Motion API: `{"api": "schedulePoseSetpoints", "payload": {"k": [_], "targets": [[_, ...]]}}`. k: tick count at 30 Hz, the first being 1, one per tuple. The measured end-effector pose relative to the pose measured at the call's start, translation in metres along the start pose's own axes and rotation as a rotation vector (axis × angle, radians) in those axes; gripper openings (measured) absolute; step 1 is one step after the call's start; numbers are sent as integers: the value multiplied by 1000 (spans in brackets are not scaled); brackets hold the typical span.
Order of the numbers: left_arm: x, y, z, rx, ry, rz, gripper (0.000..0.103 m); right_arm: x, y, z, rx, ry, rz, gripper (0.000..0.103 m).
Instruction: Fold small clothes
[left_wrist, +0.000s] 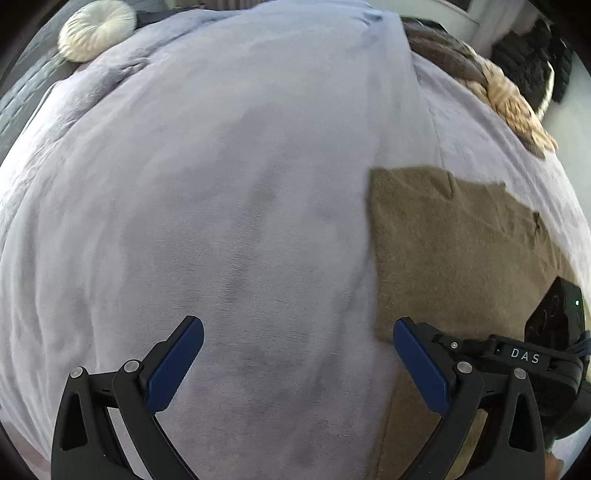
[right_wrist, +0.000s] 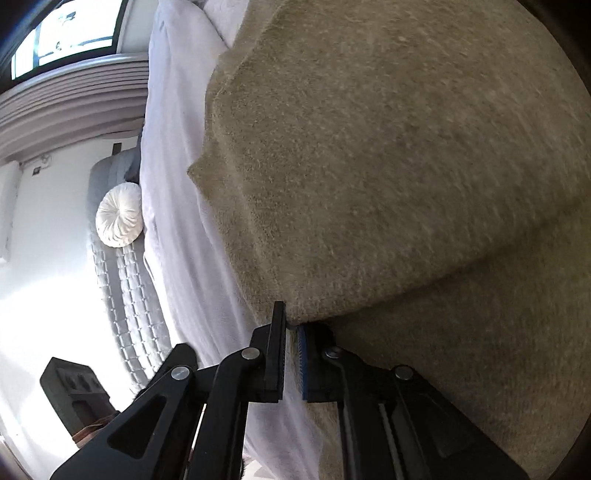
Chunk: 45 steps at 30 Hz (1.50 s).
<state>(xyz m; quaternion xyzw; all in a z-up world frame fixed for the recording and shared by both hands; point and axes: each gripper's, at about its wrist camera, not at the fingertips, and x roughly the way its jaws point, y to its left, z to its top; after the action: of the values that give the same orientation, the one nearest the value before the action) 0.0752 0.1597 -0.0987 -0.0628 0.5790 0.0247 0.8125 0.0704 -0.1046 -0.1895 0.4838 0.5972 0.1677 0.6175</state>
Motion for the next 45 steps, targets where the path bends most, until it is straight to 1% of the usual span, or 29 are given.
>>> {"api": "schedulePoseSetpoints", "payload": {"k": [2,3,4,5,6,7,8,9,10,13,14,15,16,17,18,19,20,23,26,28,31,37,38,39,40,41,42,45], "targets": [[2,-10,0,24,-1,-2,103,-11,6,1,-30,24,-22,8],[2,-16,0,38,-3,-7,103,-21,9,2,-62,20,-43,8],[3,-23,1,53,-5,-13,103,-38,12,2,-110,-9,-75,8],[2,-27,0,61,-11,-15,103,-53,12,5,-141,-44,-106,11],[2,-33,2,70,-20,-16,103,-72,10,8,-162,-87,-139,25],[1,-37,3,76,-24,-18,103,-95,2,13,-159,-144,-177,37],[2,-43,4,85,-28,-22,103,-117,-6,17,-135,-201,-205,59],[2,-47,5,89,-31,-26,103,-139,-16,22,-105,-265,-235,64],[2,-51,6,93,-34,-31,103,-164,-29,29,-73,-334,-263,64],[6,-68,9,107,-37,-40,103,-217,-65,48,45,-458,-299,63],[7,-72,8,110,-34,-41,103,-228,-74,54,78,-486,-303,60],[8,-76,9,112,-29,-42,103,-237,-82,59,93,-493,-300,55],[11,-82,9,113,-22,-46,103,-244,-88,65,111,-506,-302,51],[12,-87,9,113,-18,-49,103,-247,-92,70,115,-513,-300,40],[14,-91,9,113,-15,-51,103,-247,-96,74,111,-514,-305,21],[15,-96,9,117,-14,-52,103,-243,-95,77,105,-508,-319,12],[17,-100,9,123,-14,-50,103,-241,-93,79,108,-503,-329,8],[26,-113,5,155,-4,-21,103,-246,-101,76,121,-502,-330,7],[44,-117,-2,172,46,22,103,-252,-107,66,110,-496,-362,6],[52,-114,-7,165,73,30,103,-256,-111,64,110,-488,-369,6],[51,-109,-9,140,76,19,103,-264,-113,58,94,-465,-336,7],[42,-116,-13,172,77,41,103,-270,-109,32,32,-397,-346,9],[40,-119,-14,181,78,41,103,-269,-110,27,31,-385,-345,15],[38,-122,-15,187,78,45,103,-268,-111,22,34,-374,-341,27],[36,-125,-16,197,78,52,103,-267,-112,17,36,-365,-333,34],[34,-129,-18,206,79,51,103,-267,-112,12,36,-361,-324,44],[32,-132,-19,213,82,45,103,-266,-112,8,36,-358,-318,46],[26,-143,-23,230,87,23,103,-266,-110,-1,29,-350,-317,47]]}}
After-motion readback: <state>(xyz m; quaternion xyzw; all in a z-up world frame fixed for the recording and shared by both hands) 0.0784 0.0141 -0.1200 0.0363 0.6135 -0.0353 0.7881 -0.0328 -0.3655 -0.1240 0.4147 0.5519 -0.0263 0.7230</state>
